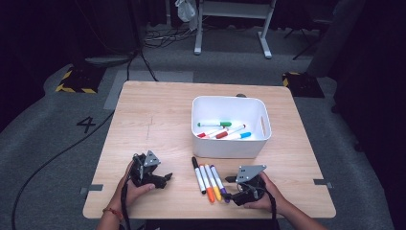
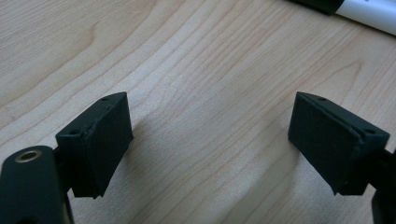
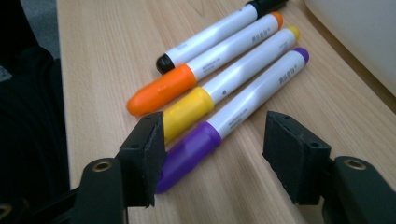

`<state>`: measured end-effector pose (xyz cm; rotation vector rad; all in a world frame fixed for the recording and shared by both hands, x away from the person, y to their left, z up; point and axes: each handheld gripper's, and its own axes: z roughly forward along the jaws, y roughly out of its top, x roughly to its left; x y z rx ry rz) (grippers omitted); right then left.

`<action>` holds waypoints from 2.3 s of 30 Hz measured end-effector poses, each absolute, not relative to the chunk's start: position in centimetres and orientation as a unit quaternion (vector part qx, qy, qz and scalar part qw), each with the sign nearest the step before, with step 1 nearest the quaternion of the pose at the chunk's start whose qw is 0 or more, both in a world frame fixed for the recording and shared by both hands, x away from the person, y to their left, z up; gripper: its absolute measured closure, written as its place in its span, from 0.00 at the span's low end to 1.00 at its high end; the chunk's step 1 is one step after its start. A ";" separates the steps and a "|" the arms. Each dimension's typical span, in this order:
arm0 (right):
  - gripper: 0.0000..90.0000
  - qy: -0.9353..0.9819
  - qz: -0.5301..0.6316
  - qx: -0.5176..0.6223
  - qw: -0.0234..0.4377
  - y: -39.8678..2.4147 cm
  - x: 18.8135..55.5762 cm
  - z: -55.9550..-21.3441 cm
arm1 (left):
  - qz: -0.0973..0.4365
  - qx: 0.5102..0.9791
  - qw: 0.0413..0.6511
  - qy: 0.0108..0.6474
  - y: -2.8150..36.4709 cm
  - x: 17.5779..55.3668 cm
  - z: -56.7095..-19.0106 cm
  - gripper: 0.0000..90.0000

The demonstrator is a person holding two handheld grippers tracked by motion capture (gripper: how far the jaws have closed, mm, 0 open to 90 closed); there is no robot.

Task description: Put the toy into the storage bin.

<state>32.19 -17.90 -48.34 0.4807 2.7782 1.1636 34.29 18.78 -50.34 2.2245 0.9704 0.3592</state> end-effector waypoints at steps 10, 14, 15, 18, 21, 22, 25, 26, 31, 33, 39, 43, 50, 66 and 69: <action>0.68 0.903 0.360 0.215 0.090 -19.9 33.8 -49.1 | 0.139 0.853 0.338 0.373 18.8 34.3 -50.3 0.15; 0.75 0.901 0.360 0.221 0.095 -20.5 34.3 -49.2 | 0.139 0.853 0.338 0.372 18.8 34.3 -50.3 0.15; 0.77 0.901 0.360 0.223 0.097 -20.7 34.5 -49.2 | 0.138 0.853 0.338 0.372 18.8 34.3 -50.3 0.15; 0.81 0.900 0.362 0.221 0.096 -21.0 34.8 -49.3 | 0.139 0.853 0.338 0.373 18.8 34.3 -50.3 0.15; 0.83 0.901 0.366 0.212 0.097 -21.4 35.2 -49.3 | 0.138 0.853 0.338 0.372 18.8 34.3 -50.3 0.15; 0.83 0.900 0.366 0.214 0.099 -21.6 35.4 -49.3 | 0.138 0.853 0.338 0.372 18.8 34.3 -50.3 0.15; 0.83 0.899 0.366 0.221 0.100 -22.3 35.9 -49.3 | 0.138 0.853 0.338 0.373 18.8 34.3 -50.4 0.15; 0.83 0.899 0.366 0.221 0.100 -22.3 35.9 -49.3 | 0.138 0.853 0.338 0.373 18.8 34.3 -50.4 0.15; 0.84 0.900 0.370 0.207 0.098 -23.3 36.0 -49.0 | 0.138 0.853 0.338 0.372 18.8 34.3 -50.3 0.15; 0.84 0.900 0.371 0.207 0.098 -23.4 36.0 -48.9 | 0.138 0.853 0.337 0.372 18.8 34.3 -50.3 0.15; 0.84 0.897 0.390 0.180 0.105 -24.1 35.6 -47.0 | 0.138 0.853 0.337 0.372 18.8 34.3 -50.3 0.15; 0.84 0.895 0.403 0.156 0.109 -24.3 35.2 -45.3 | 0.137 0.854 0.337 0.373 18.8 34.3 -50.3 0.15; 0.84 0.890 0.421 0.124 0.124 -25.0 35.1 -42.0 | 0.138 0.853 0.337 0.373 18.8 34.3 -50.3 0.15; 0.84 0.870 0.454 0.094 0.171 -26.3 37.1 -34.4 | 0.137 0.853 0.338 0.373 18.8 34.3 -50.3 0.15; 0.84 0.870 0.451 0.101 0.173 -26.3 38.2 -33.8 | 0.137 0.853 0.337 0.373 18.8 34.3 -50.3 0.15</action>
